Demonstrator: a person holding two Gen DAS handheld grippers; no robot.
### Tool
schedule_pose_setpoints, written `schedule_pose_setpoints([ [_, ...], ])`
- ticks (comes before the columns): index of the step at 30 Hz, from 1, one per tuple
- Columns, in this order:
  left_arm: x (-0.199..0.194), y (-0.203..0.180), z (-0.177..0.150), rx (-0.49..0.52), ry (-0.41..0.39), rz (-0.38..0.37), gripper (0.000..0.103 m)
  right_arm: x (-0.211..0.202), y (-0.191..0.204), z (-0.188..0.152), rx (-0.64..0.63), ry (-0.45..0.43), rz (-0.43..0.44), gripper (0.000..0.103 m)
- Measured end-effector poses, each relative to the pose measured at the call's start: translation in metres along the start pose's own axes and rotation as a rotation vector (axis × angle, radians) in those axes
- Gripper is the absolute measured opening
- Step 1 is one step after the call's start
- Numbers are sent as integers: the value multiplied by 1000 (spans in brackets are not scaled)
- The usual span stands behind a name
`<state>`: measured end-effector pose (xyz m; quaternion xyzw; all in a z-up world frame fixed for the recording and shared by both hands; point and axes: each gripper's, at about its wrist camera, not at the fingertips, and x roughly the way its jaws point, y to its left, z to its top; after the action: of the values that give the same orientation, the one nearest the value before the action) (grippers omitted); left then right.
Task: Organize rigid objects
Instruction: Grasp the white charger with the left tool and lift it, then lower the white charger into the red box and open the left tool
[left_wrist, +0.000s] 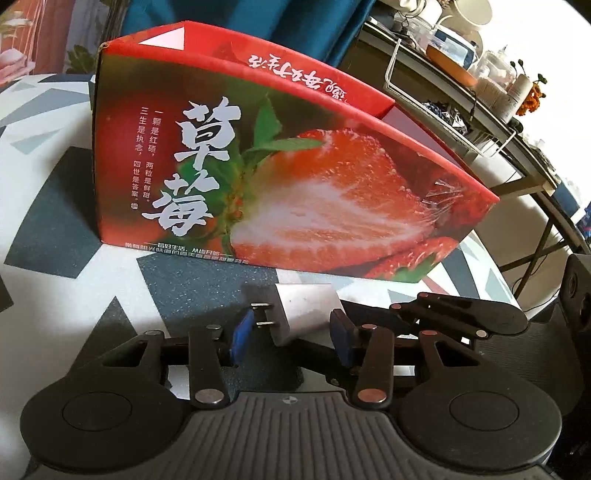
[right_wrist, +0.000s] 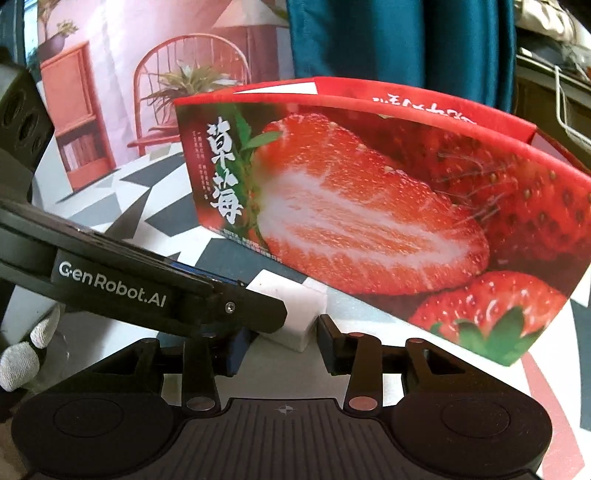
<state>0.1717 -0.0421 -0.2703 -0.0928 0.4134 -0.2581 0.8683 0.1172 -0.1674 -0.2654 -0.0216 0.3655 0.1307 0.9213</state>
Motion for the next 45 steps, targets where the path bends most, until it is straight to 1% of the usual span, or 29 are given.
schedule_pose_setpoints([
  [3, 0, 2, 0, -11, -2, -1, 47, 1, -1, -1, 4, -1, 0, 37],
  [7, -1, 0, 0, 13, -6, 3, 47, -1, 4, 1, -16, -9, -17, 36],
  [16, -22, -13, 6, 66, -90, -3, 47, -21, 21, 7, -112, -91, -86, 35],
  [24, -46, -28, 18, 116, -162, -7, 47, -45, 25, 22, -141, -162, -113, 35],
  [35, -78, -52, 36, 180, -253, 8, 47, -72, 30, 44, -160, -213, -141, 35],
  [41, -77, -52, 47, 173, -265, -8, 47, -76, 24, 57, -159, -248, -148, 35],
  [45, -75, -48, 56, 158, -272, -24, 47, -72, 19, 69, -158, -251, -162, 35],
])
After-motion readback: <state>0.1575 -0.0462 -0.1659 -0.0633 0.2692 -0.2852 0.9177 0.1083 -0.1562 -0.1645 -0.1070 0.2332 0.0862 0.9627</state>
